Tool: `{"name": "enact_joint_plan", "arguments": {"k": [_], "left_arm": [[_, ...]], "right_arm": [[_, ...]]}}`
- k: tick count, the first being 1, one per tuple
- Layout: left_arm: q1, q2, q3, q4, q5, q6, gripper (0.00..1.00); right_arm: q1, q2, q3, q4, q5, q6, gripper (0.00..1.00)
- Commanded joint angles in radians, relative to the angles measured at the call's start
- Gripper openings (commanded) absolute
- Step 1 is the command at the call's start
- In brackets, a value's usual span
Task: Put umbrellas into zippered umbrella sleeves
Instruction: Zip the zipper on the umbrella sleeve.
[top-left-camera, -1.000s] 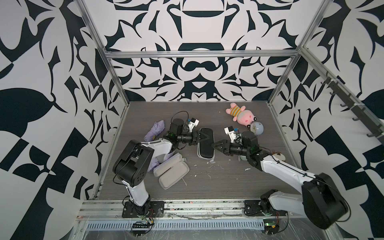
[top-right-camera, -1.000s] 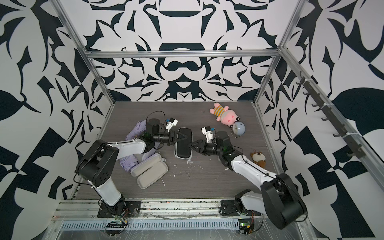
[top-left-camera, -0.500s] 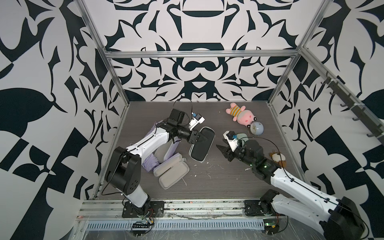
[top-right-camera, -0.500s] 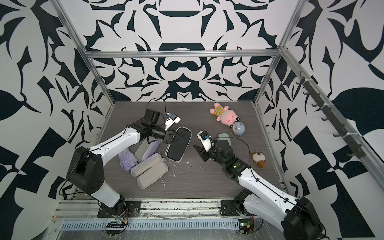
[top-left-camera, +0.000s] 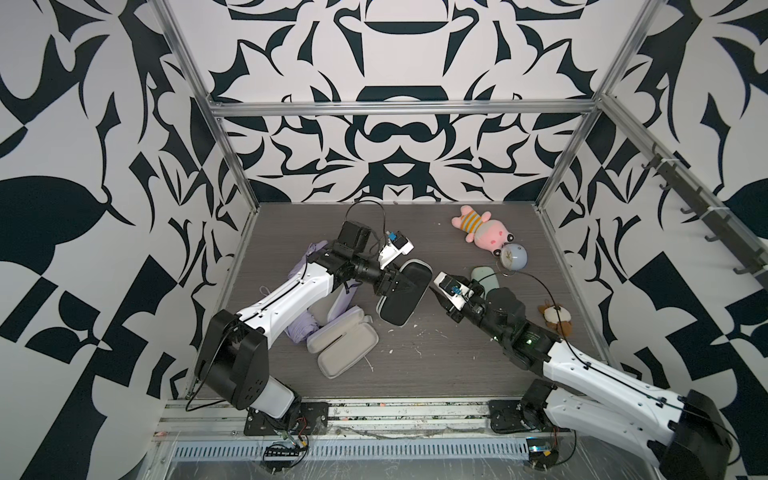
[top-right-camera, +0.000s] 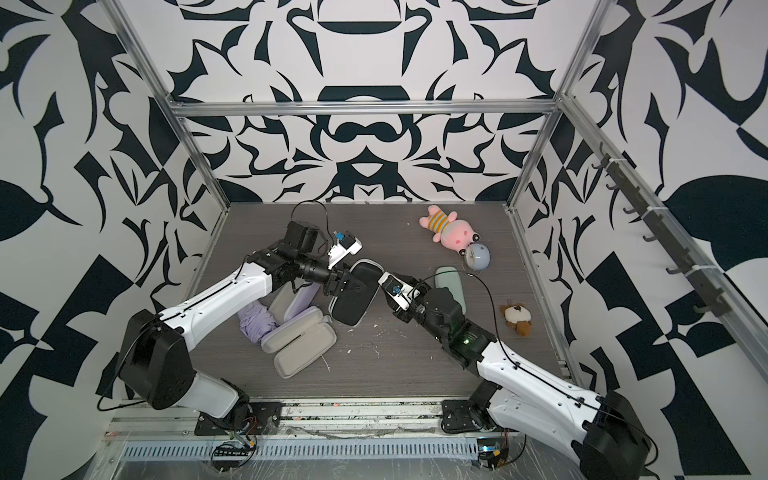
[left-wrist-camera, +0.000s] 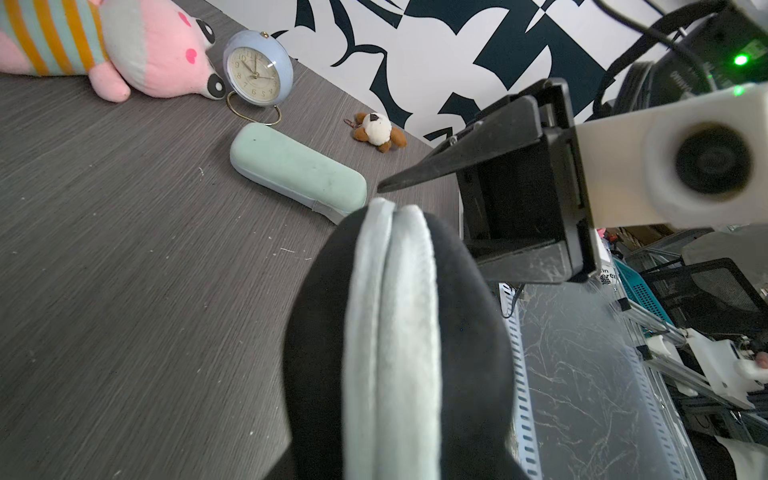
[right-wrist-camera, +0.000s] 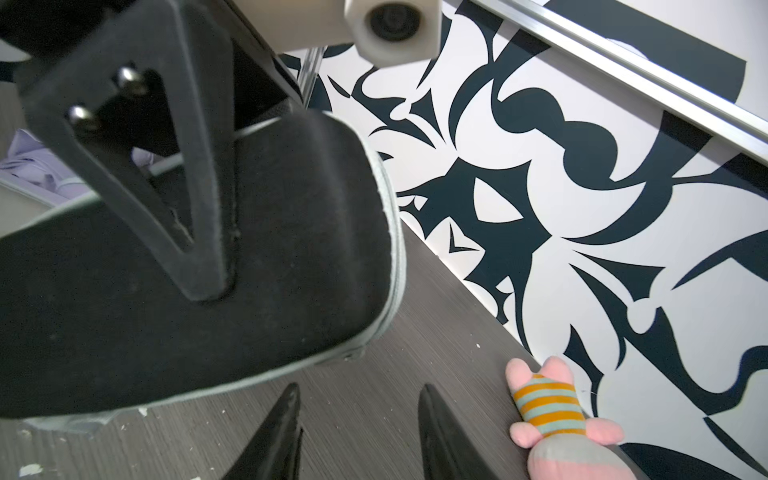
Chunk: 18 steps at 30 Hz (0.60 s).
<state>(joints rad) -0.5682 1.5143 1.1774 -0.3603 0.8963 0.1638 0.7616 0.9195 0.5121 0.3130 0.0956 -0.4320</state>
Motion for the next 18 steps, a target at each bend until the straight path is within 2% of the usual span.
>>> {"name": "enact_joint_plan", "arguments": {"k": [1, 9, 14, 18], "left_arm": [[-0.009, -0.002, 0.041, 0.003, 0.029, -0.007, 0.00], [-0.010, -0.003, 0.030, -0.005, 0.029, -0.024, 0.00], [-0.010, 0.013, 0.033, -0.039, 0.037, -0.024, 0.00], [-0.010, 0.015, 0.031, -0.049, 0.058, -0.029, 0.00]], "right_arm": [[0.010, 0.028, 0.019, 0.121, 0.033, -0.035, 0.45], [0.049, 0.097, 0.042, 0.177, 0.027, -0.044, 0.35], [0.067, 0.107, 0.061, 0.205, 0.049, -0.061, 0.19], [0.068, 0.121, 0.082, 0.205, 0.115, -0.065, 0.11]]}}
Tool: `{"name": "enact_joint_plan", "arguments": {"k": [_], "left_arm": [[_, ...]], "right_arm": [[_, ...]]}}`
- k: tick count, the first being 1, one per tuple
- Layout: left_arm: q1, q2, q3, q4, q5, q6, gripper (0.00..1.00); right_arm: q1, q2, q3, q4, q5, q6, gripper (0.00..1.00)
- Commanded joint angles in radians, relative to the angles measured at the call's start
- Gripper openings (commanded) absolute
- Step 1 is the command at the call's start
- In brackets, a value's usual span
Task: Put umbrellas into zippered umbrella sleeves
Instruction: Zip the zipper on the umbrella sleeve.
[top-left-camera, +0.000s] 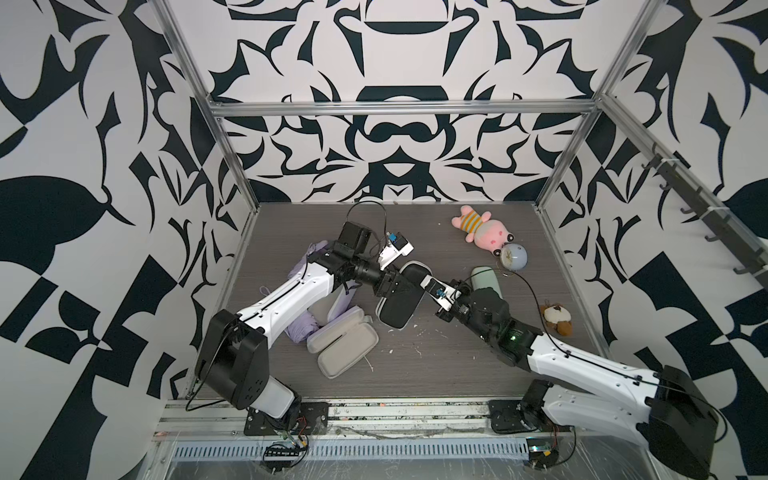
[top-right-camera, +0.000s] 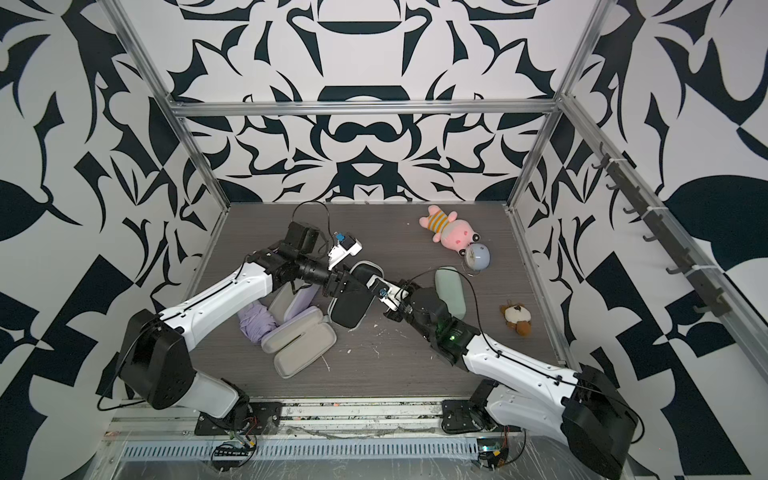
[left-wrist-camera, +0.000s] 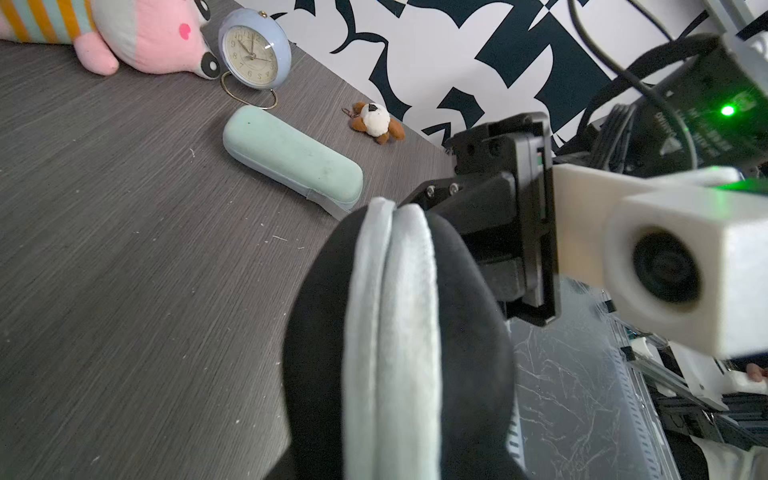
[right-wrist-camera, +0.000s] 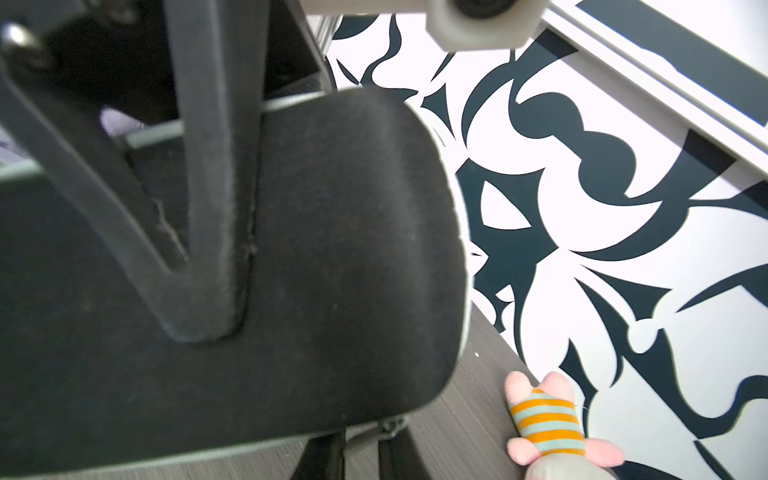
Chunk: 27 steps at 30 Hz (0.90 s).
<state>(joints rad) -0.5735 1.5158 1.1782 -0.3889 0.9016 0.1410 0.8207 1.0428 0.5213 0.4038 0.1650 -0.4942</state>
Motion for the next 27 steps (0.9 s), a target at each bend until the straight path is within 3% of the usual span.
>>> {"name": "enact_joint_plan", "arguments": {"k": [1, 5, 9, 13, 18, 23, 27], "left_arm": [[-0.004, 0.014, 0.030, -0.021, 0.053, -0.007, 0.00], [-0.003, 0.012, 0.033, -0.022, 0.062, -0.015, 0.00], [0.015, 0.016, 0.045, -0.037, 0.082, -0.028, 0.00], [0.068, 0.032, 0.079, -0.051, 0.099, -0.063, 0.00], [0.069, 0.066, 0.101, -0.056, 0.109, -0.080, 0.00], [0.068, 0.072, 0.101, -0.081, 0.098, -0.075, 0.00], [0.037, 0.070, 0.088, -0.146, 0.081, -0.045, 0.00]], "right_arm": [[0.009, 0.003, 0.075, 0.114, 0.057, -0.010, 0.08], [0.009, 0.022, 0.082, 0.111, 0.049, -0.026, 0.00], [0.020, 0.003, 0.071, 0.057, -0.025, -0.092, 0.00], [0.085, -0.019, 0.058, -0.078, -0.016, -0.219, 0.00], [0.155, 0.002, 0.063, -0.165, -0.022, -0.240, 0.00], [0.146, 0.038, 0.073, -0.089, 0.011, -0.153, 0.00], [0.025, 0.029, 0.106, -0.104, 0.005, -0.068, 0.00]]}}
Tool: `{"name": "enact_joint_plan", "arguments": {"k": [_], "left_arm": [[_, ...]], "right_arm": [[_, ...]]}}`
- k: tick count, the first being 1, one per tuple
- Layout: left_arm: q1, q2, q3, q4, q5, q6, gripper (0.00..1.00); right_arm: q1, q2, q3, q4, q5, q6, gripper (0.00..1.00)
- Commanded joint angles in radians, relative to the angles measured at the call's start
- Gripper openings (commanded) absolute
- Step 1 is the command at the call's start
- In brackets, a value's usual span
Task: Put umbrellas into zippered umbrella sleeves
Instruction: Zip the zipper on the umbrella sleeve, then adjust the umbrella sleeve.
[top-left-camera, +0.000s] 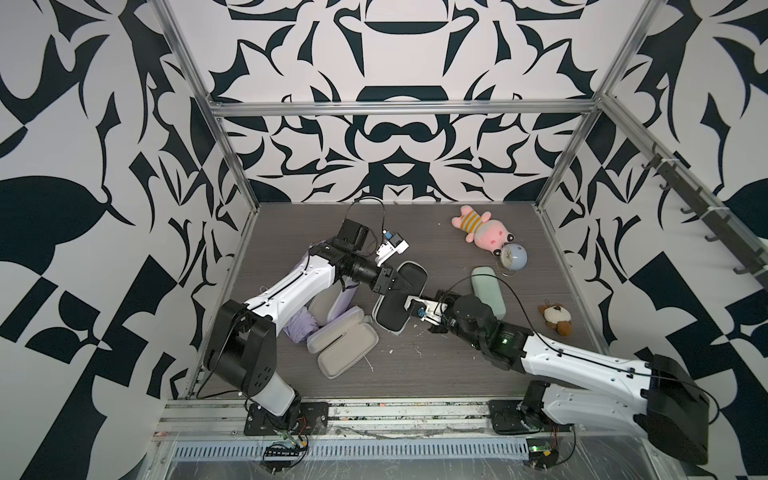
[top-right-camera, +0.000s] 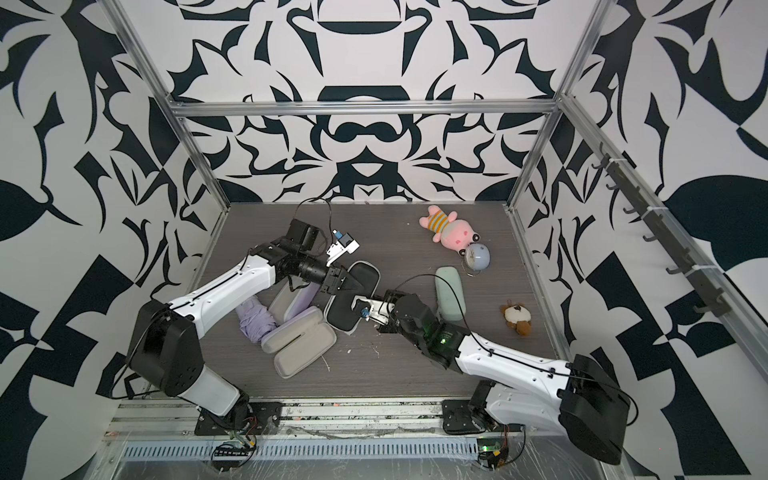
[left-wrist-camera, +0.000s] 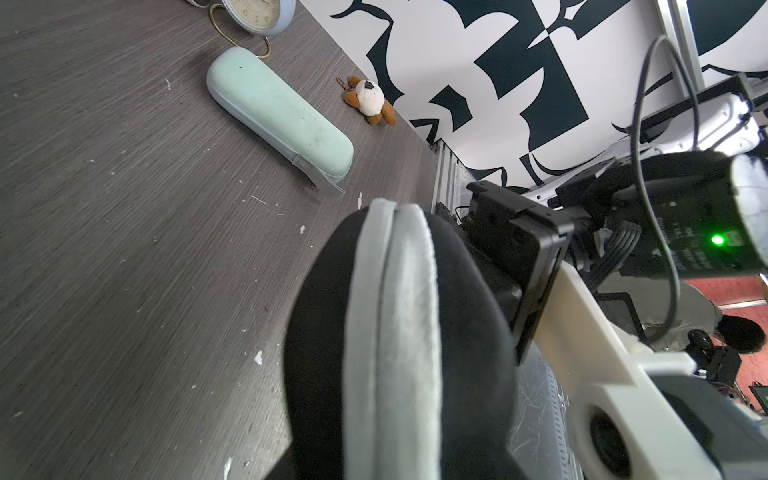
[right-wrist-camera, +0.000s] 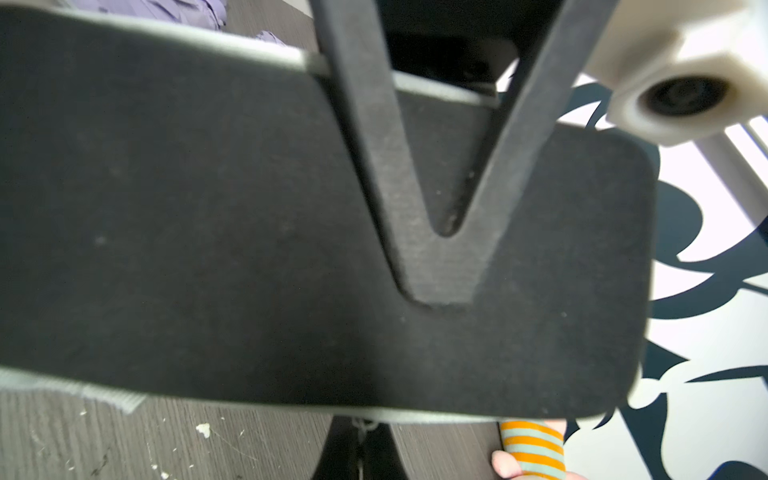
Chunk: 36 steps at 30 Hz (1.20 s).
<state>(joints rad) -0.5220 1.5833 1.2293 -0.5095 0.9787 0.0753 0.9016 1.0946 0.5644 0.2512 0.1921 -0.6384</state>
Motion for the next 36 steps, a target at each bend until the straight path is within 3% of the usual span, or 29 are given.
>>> {"name": "enact_joint_plan", "arguments": {"k": [1, 4, 10, 14, 21, 26, 29, 33, 36], "left_arm": [[-0.029, 0.004, 0.026, -0.036, 0.002, 0.021, 0.00], [-0.083, 0.021, -0.012, -0.042, 0.016, 0.011, 0.00], [-0.179, 0.087, -0.048, -0.063, 0.065, 0.000, 0.00], [-0.232, 0.143, -0.026, -0.112, 0.096, 0.026, 0.00], [-0.254, 0.227, 0.043, -0.272, 0.086, 0.135, 0.00], [-0.246, 0.232, 0.107, -0.332, 0.004, 0.188, 0.00], [-0.197, 0.188, 0.131, -0.265, -0.103, 0.191, 0.02], [-0.161, 0.095, 0.093, -0.122, -0.223, 0.230, 0.20], [-0.161, 0.067, 0.085, -0.084, -0.267, 0.294, 0.27]], "right_arm": [[-0.100, -0.031, 0.071, 0.056, -0.028, 0.083, 0.00], [-0.178, -0.038, 0.112, 0.108, -0.047, 0.048, 0.00], [-0.179, -0.006, 0.221, 0.109, -0.042, -0.262, 0.00], [-0.155, -0.008, 0.258, 0.075, -0.022, -0.560, 0.00], [-0.149, -0.007, 0.330, -0.042, 0.025, -0.790, 0.00], [-0.171, -0.014, 0.372, -0.238, -0.031, -0.569, 0.00], [-0.167, -0.034, 0.368, -0.396, -0.068, -0.320, 0.34], [-0.252, -0.094, 0.321, -0.528, -0.207, -0.043, 0.51], [-0.386, -0.133, 0.299, -0.546, -0.514, 0.180, 0.65]]}}
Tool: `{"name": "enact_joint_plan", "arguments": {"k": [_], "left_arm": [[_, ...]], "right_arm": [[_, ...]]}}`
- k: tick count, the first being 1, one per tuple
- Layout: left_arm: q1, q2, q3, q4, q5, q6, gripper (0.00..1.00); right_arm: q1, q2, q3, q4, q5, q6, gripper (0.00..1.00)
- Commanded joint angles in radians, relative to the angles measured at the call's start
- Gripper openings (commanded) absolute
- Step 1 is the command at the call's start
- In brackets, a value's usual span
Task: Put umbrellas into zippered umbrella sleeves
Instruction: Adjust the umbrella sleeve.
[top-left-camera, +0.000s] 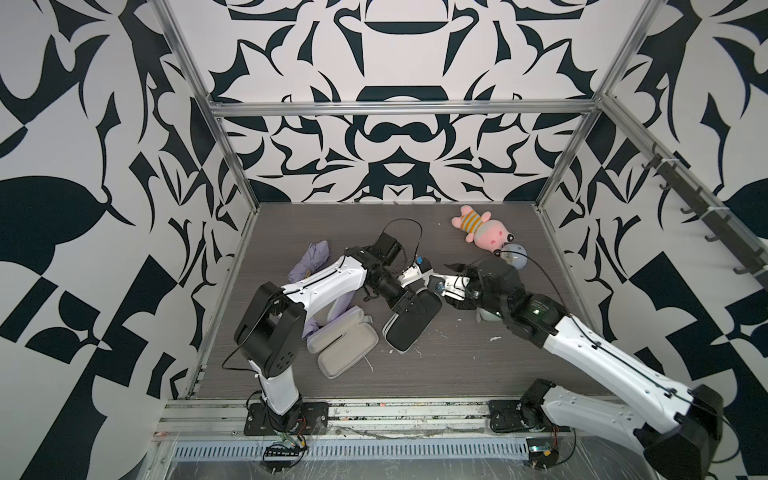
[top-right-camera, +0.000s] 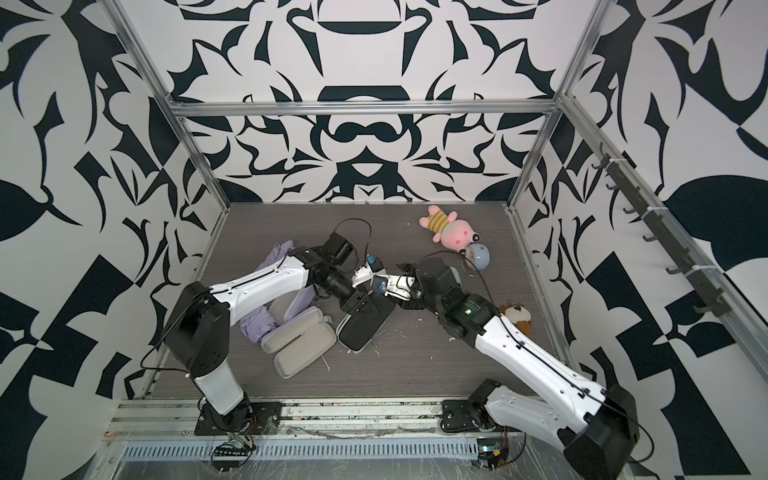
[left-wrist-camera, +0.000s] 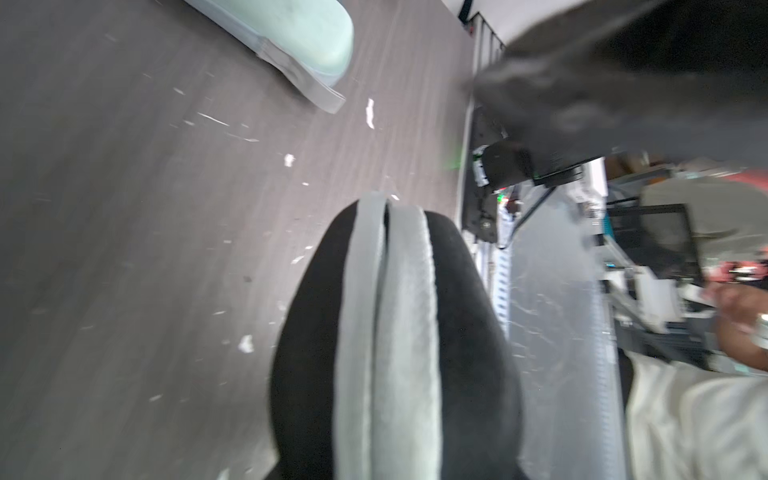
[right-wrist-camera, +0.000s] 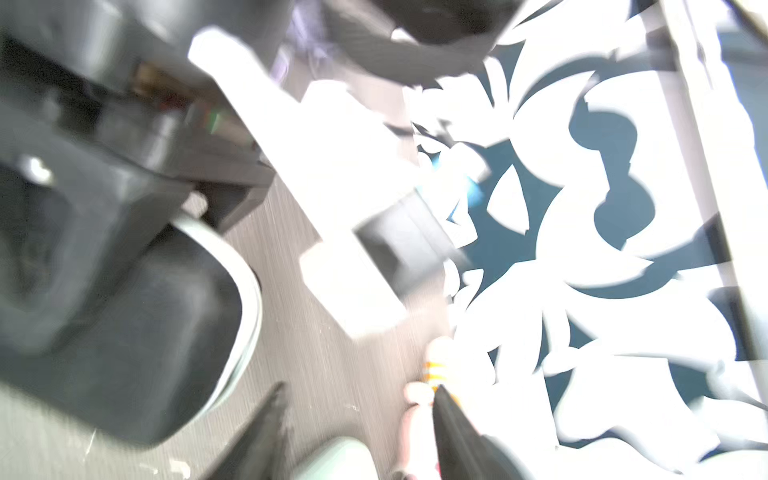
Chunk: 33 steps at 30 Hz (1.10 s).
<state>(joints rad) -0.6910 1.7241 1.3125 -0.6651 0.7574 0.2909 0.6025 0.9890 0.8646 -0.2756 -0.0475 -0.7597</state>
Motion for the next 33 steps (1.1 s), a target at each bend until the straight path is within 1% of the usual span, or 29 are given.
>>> {"name": "enact_joint_plan", "arguments": {"k": [1, 2, 3, 5, 7, 9, 11, 13, 15, 17, 20, 21, 23, 25, 26, 27, 28, 29, 30, 31, 32, 33], "left_arm": [[0.008, -0.070, 0.011, 0.066, -0.053, 0.094, 0.29], [0.008, -0.063, 0.023, 0.054, -0.063, 0.111, 0.29], [0.007, -0.057, 0.034, 0.044, -0.071, 0.121, 0.30], [0.007, -0.049, 0.046, 0.034, -0.064, 0.135, 0.31], [0.004, -0.052, 0.043, 0.038, -0.060, 0.144, 0.31], [-0.001, -0.060, 0.040, 0.038, -0.059, 0.155, 0.32], [-0.007, -0.066, 0.036, 0.038, -0.058, 0.166, 0.33], [-0.011, -0.076, 0.035, 0.038, -0.056, 0.177, 0.33], [-0.017, -0.086, 0.033, 0.041, -0.056, 0.186, 0.33], [-0.027, -0.092, 0.032, 0.043, -0.056, 0.201, 0.34], [-0.042, -0.094, 0.034, 0.045, -0.066, 0.221, 0.34], [-0.043, -0.094, 0.036, 0.050, -0.072, 0.222, 0.34], [-0.042, -0.094, 0.042, 0.064, -0.105, 0.210, 0.36], [-0.037, -0.102, 0.048, 0.097, -0.183, 0.179, 0.39], [-0.023, -0.112, 0.050, 0.118, -0.221, 0.150, 0.41], [-0.007, -0.119, 0.052, 0.140, -0.252, 0.112, 0.44], [0.017, -0.132, 0.056, 0.180, -0.297, 0.048, 0.50], [0.045, -0.148, 0.064, 0.203, -0.329, -0.022, 0.60], [0.071, -0.160, 0.075, 0.215, -0.333, -0.071, 0.65], [0.100, -0.179, 0.083, 0.236, -0.330, -0.131, 0.70], [0.130, -0.203, 0.077, 0.282, -0.331, -0.205, 0.76], [0.159, -0.224, 0.064, 0.327, -0.333, -0.273, 0.79]], "right_arm": [[-0.125, -0.028, -0.006, -0.018, -0.398, 0.361, 0.70], [-0.150, -0.020, -0.006, -0.024, -0.500, 0.407, 0.71], [-0.162, -0.008, -0.005, -0.031, -0.573, 0.434, 0.71], [-0.167, 0.030, -0.014, -0.028, -0.673, 0.468, 0.71], [-0.169, 0.076, -0.002, -0.023, -0.723, 0.492, 0.71], [-0.178, 0.113, 0.006, 0.012, -0.757, 0.523, 0.71], [-0.194, 0.154, 0.018, 0.050, -0.818, 0.548, 0.71], [-0.196, 0.207, 0.046, 0.024, -0.855, 0.525, 0.71], [-0.197, 0.266, 0.085, -0.038, -0.882, 0.484, 0.68], [-0.196, 0.316, 0.111, -0.068, -0.906, 0.456, 0.62], [-0.196, 0.365, 0.131, -0.057, -0.958, 0.457, 0.49], [-0.197, 0.377, 0.140, -0.057, -0.973, 0.458, 0.42], [-0.197, 0.406, 0.155, -0.051, -1.006, 0.470, 0.26], [-0.201, 0.414, 0.152, -0.040, -1.013, 0.485, 0.17], [-0.207, 0.410, 0.136, -0.006, -1.011, 0.514, 0.10], [-0.217, 0.400, 0.116, 0.048, -1.011, 0.563, 0.06], [-0.231, 0.382, 0.082, 0.138, -1.004, 0.627, 0.01], [-0.245, 0.360, 0.043, 0.241, -0.976, 0.701, 0.00], [-0.256, 0.341, 0.010, 0.338, -0.951, 0.770, 0.00], [-0.270, 0.323, -0.028, 0.454, -0.922, 0.868, 0.00], [-0.280, 0.312, -0.051, 0.541, -0.881, 0.943, 0.00], [-0.283, 0.308, -0.062, 0.597, -0.851, 1.013, 0.00]]}}
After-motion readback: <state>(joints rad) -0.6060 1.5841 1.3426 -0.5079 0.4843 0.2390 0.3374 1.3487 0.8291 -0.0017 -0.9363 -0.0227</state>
